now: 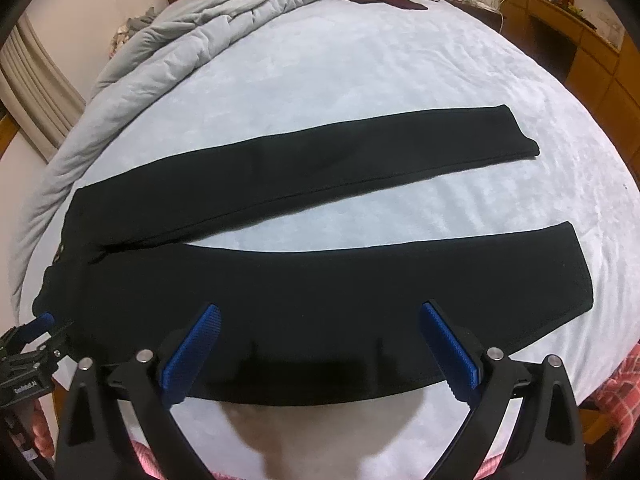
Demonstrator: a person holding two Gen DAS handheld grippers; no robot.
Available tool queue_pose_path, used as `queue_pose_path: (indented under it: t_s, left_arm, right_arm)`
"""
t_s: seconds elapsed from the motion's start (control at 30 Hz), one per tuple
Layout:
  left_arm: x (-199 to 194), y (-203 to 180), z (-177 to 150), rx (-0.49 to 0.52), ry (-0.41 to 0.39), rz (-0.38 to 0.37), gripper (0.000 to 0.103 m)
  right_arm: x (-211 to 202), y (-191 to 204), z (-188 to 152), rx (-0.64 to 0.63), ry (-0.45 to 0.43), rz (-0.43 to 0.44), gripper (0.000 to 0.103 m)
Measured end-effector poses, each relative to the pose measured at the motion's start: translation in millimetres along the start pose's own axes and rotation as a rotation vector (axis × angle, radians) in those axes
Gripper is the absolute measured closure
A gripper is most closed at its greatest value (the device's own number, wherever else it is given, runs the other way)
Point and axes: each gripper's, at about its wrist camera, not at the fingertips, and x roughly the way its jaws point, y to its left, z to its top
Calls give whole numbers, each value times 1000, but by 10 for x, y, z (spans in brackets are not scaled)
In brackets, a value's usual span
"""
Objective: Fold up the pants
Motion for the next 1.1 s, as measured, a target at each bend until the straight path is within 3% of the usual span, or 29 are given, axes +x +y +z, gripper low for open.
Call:
queue_pose_path:
  t_s: [1.1]
  left_arm:
    - [84,-204,82,21,-22,8,3]
  right_arm:
    - [79,-77,47,24,-28,20,4]
